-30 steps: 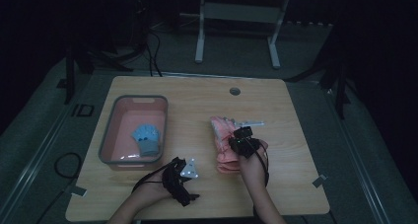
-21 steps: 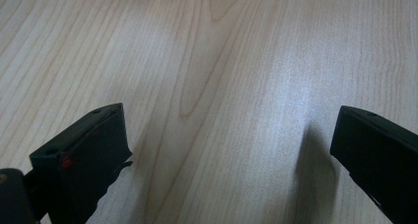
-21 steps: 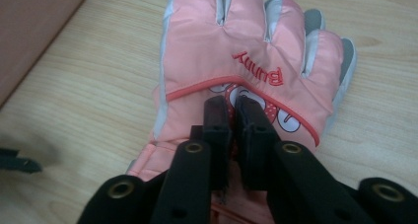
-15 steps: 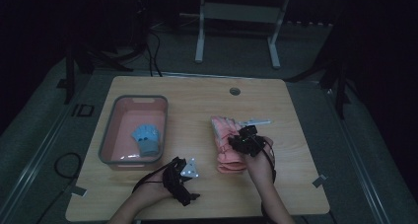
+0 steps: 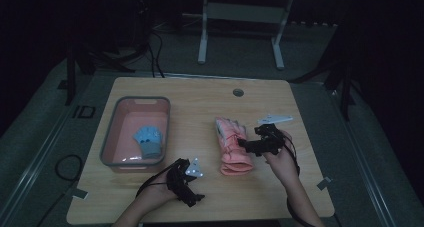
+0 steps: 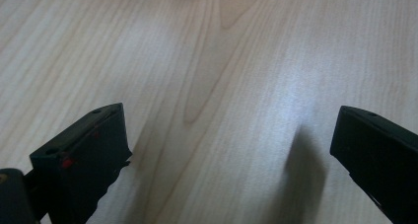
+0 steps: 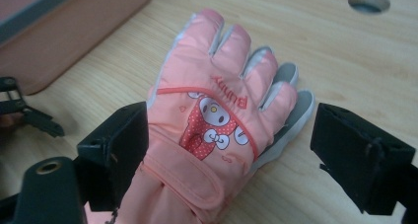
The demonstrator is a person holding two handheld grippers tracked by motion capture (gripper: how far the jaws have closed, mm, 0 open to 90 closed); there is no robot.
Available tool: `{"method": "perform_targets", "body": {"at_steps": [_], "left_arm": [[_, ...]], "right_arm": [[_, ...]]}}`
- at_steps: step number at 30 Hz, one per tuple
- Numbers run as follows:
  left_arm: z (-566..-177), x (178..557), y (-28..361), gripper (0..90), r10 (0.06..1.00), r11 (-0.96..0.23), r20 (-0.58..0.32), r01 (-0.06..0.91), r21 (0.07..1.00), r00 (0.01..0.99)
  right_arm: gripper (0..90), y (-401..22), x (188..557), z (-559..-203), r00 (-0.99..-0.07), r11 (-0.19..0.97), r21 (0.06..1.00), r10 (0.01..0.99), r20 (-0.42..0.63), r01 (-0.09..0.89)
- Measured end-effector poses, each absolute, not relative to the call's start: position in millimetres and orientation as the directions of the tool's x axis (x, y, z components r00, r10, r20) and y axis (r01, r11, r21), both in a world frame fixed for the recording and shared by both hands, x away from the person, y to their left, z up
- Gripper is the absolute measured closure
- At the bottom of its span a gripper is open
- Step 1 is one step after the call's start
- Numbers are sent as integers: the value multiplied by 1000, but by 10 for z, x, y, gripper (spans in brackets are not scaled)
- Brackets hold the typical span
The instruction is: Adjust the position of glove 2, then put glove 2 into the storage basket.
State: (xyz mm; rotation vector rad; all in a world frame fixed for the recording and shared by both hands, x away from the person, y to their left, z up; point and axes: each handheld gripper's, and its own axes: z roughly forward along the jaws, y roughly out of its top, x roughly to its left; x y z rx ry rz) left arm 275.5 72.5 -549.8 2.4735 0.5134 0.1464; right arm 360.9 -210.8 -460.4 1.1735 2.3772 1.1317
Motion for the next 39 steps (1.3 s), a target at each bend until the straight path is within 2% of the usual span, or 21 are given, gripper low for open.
{"method": "perform_targets", "body": {"at_steps": [3,5,11,16,20,22,25,27,31,32,33,34,39], "left_arm": [[-5466,2742,700,14,405,-740,-15,338,581,914],[-5420,2736,685,14,416,-731,-13,343,590,909],[-5136,2730,660,15,484,-637,-37,381,670,874],[-4894,2786,619,15,513,-604,-54,405,686,857],[-4760,2861,540,16,531,-611,-11,392,688,847],[-4701,2920,512,16,536,-596,-12,388,703,844],[-4601,3025,480,33,550,-569,-21,393,722,835],[-4530,3096,443,47,548,-564,-20,387,729,836],[-4423,3243,312,66,550,-570,7,370,734,835],[-4402,3283,277,67,545,-578,17,361,732,838],[-4390,3322,241,79,544,-579,19,359,732,839],[-4379,3361,208,140,554,-575,26,360,734,832],[-4392,3537,83,238,579,-562,25,377,736,815]], "right_arm": [[144,-2207,3579,-4592,-677,408,782,736,24,471],[138,-2274,3563,-4590,-687,428,785,726,-5,447],[136,-2460,3504,-4564,-686,391,784,725,59,481],[119,-2516,3469,-4546,-694,395,783,717,64,481],[109,-2532,3458,-4538,-694,376,790,715,84,484],[142,-2529,3473,-4539,-695,386,780,714,85,492],[275,-2534,3500,-4528,-698,383,783,711,88,489],[375,-2533,3510,-4513,-704,408,788,709,45,461],[445,-2510,3557,-4505,-704,426,795,710,1,431],[493,-2507,3576,-4511,-699,427,794,715,-2,434],[493,-2504,3601,-4522,-697,422,792,717,7,441],[493,-2497,3624,-4536,-699,418,792,715,16,446],[503,-2426,3683,-4589,-699,410,793,715,27,451]]}}
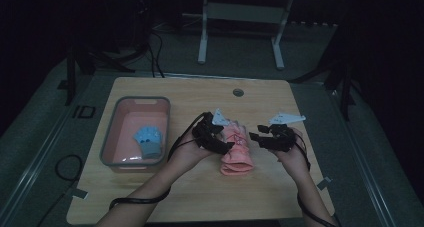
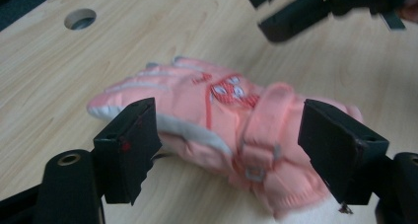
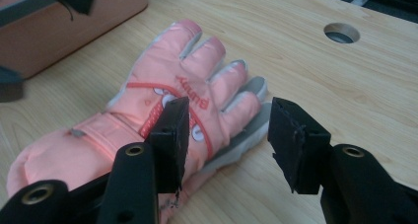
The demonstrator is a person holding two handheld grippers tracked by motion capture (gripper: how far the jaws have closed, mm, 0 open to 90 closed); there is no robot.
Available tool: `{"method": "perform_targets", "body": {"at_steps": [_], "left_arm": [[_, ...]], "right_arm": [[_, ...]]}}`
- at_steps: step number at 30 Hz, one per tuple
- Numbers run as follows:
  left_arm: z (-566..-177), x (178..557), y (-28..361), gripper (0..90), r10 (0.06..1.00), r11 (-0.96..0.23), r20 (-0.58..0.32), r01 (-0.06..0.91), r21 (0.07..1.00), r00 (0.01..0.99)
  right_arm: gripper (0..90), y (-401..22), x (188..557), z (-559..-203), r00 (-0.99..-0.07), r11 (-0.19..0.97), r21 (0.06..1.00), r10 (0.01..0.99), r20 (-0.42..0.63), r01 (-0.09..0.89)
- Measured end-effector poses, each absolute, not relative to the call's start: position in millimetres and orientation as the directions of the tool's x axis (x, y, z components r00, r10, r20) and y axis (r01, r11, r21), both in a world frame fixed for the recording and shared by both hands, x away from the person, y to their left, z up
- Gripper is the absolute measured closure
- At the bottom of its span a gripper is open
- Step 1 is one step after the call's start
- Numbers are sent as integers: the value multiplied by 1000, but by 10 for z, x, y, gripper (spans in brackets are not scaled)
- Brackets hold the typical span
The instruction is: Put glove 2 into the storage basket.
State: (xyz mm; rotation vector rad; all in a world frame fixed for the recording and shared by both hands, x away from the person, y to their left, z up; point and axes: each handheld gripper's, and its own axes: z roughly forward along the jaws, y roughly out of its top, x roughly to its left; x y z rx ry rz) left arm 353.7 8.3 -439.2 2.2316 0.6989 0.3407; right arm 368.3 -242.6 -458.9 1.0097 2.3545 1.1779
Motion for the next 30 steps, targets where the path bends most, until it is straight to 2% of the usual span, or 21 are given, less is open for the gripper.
{"method": "perform_targets", "body": {"at_steps": [3,5,8,10,13,16,18,23,25,29,30], "left_arm": [[-4434,3605,36,308,592,-556,12,398,729,806],[-4484,3656,8,306,607,-562,5,425,709,795],[-4589,3721,-13,266,641,-564,6,465,682,768],[-4685,3761,-30,191,656,-585,9,501,638,754],[-4813,3795,-19,175,678,-577,-11,542,612,735],[-4916,3846,17,176,691,-541,-75,584,605,719],[-4992,3881,26,176,697,-520,-118,613,595,707],[-5204,3953,11,173,700,-484,-202,664,569,684],[-5270,3984,19,171,699,-464,-244,686,560,672],[-5359,4032,45,164,685,-430,-321,719,546,654],[-5358,4042,55,218,658,-431,-354,718,546,665]], "right_arm": [[502,-2366,3715,-4617,-701,408,795,712,32,450],[494,-2324,3725,-4642,-700,407,792,713,36,455],[482,-2254,3742,-4715,-701,411,781,712,49,471],[476,-2219,3747,-4772,-702,418,769,710,55,483],[454,-2188,3747,-4854,-697,420,748,712,79,514],[439,-2163,3745,-4939,-691,416,729,715,107,543],[398,-2157,3767,-4996,-674,411,713,730,117,569],[352,-2208,3895,-5174,-612,375,630,764,206,680],[354,-2225,3944,-5232,-596,360,601,763,251,714],[455,-2252,4024,-5306,-575,333,550,738,355,766],[476,-2241,4018,-5302,-589,346,557,731,344,755]]}}
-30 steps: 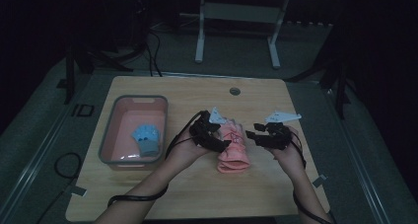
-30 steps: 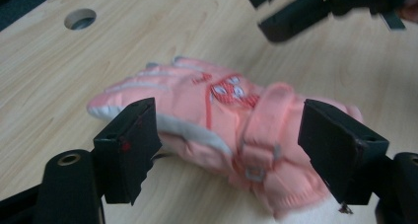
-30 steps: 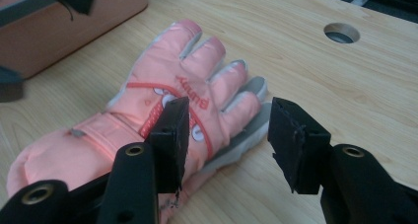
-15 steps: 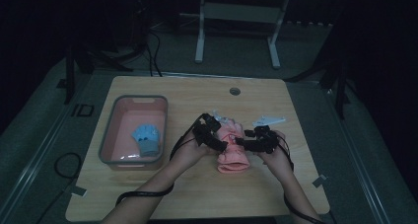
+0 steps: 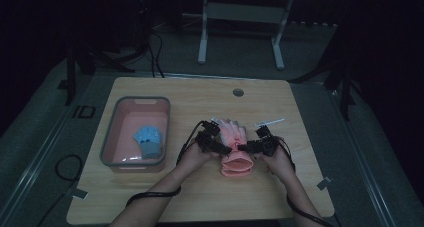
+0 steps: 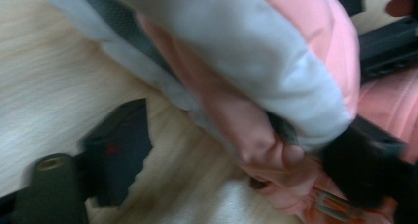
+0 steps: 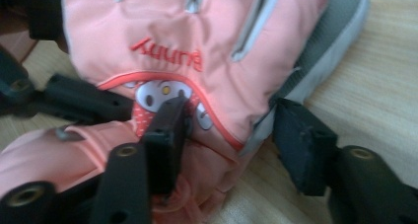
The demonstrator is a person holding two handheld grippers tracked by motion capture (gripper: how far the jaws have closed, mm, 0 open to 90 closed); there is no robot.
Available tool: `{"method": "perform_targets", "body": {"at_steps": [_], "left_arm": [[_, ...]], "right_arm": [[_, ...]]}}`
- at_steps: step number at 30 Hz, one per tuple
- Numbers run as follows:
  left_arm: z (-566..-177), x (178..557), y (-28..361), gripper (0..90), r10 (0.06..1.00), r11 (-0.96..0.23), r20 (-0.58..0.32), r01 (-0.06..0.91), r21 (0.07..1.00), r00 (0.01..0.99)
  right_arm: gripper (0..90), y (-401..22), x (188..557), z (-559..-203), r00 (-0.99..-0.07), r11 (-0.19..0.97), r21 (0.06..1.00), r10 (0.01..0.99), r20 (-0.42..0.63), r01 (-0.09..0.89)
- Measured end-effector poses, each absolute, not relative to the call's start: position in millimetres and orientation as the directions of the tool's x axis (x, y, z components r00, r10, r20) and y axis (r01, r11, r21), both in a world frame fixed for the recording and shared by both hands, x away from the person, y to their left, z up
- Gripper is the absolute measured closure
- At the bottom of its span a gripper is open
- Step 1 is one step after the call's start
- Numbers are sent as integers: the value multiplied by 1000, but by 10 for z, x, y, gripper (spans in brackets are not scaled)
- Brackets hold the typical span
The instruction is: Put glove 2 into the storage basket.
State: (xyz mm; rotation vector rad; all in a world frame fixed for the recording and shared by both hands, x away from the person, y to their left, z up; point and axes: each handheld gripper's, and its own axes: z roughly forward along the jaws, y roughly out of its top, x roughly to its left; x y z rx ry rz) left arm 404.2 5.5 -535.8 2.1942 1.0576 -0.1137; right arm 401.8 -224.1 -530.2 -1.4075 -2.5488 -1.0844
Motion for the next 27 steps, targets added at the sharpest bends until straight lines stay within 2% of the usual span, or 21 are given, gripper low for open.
{"method": "perform_targets", "body": {"at_steps": [1,3,7,10,18,27], "left_arm": [[-5348,4046,55,316,641,-439,-369,716,543,673],[-5323,4046,44,425,621,-455,-376,707,541,687],[-5337,4053,69,572,602,-440,-414,716,541,683],[-5324,4060,81,639,600,-439,-422,721,535,679],[-5166,4074,97,677,604,-449,-409,717,534,684],[-4725,4025,307,682,618,-449,-356,686,572,701]], "right_arm": [[505,-2228,4008,-5295,-600,357,565,727,332,744],[585,-2201,3983,-5276,-608,365,569,725,323,737],[722,-2145,3936,-5253,-611,369,586,737,288,721],[769,-2102,3899,-5242,-614,374,604,748,252,703],[793,-2051,3866,-5103,-592,347,624,772,234,700],[793,-1902,3838,-4729,-611,318,692,760,223,648]]}}
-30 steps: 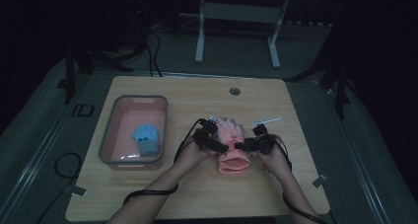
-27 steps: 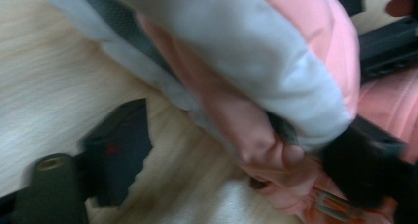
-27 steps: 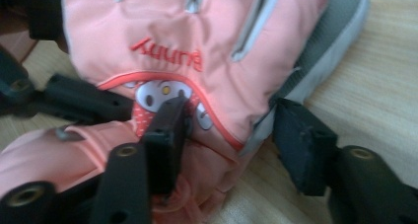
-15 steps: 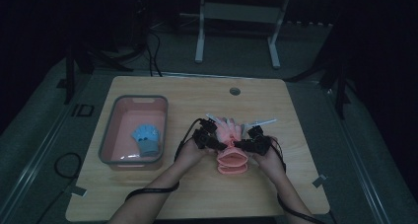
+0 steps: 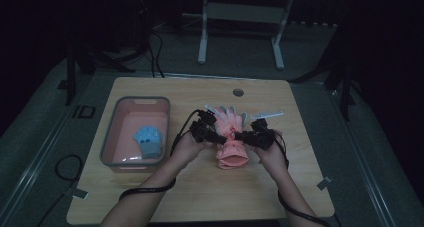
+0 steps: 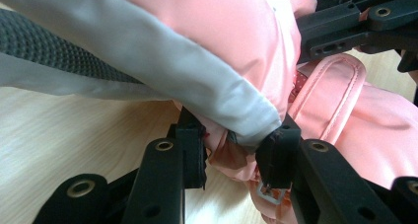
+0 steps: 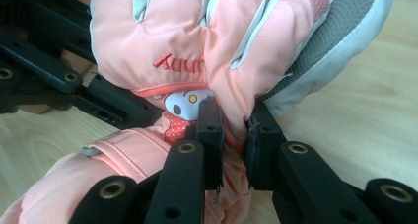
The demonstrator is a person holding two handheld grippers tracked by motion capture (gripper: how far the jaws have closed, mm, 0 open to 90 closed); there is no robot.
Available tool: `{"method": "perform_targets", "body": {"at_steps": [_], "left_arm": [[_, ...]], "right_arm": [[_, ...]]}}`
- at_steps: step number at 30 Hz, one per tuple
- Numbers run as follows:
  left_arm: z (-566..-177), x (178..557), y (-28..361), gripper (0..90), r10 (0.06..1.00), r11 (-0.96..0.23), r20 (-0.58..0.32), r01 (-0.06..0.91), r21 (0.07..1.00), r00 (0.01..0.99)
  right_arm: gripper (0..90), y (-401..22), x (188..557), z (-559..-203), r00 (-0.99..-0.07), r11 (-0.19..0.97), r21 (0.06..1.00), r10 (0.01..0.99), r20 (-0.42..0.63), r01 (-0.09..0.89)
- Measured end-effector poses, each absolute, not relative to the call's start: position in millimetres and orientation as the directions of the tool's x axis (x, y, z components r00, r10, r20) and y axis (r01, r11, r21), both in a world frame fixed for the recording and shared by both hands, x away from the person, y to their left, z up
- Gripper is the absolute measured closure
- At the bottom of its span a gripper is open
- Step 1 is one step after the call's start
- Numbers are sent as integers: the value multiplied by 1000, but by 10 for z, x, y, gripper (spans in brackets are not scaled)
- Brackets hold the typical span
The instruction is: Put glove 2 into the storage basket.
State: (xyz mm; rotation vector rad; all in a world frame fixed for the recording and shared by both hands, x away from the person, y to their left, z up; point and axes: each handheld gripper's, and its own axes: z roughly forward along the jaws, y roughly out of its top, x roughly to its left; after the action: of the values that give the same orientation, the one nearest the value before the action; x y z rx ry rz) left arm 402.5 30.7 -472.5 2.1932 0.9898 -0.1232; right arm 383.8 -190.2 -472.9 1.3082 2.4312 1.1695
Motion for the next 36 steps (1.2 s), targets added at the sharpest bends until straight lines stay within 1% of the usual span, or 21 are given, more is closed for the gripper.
{"method": "perform_targets", "body": {"at_steps": [11,19,28,36], "left_arm": [[-4183,4010,701,682,647,-466,-297,672,576,703],[-3920,4009,1057,681,672,-472,-262,673,569,693],[-3742,4004,1462,681,703,-481,-226,685,547,674],[-3684,3982,1932,680,742,-479,-206,719,503,638]], "right_arm": [[793,-1503,3860,-4275,-649,325,734,734,202,596],[793,-1132,3903,-4055,-670,332,749,716,196,574],[793,-686,3962,-3930,-694,342,756,692,198,557],[793,-194,4028,-3948,-713,342,747,658,244,571]]}}
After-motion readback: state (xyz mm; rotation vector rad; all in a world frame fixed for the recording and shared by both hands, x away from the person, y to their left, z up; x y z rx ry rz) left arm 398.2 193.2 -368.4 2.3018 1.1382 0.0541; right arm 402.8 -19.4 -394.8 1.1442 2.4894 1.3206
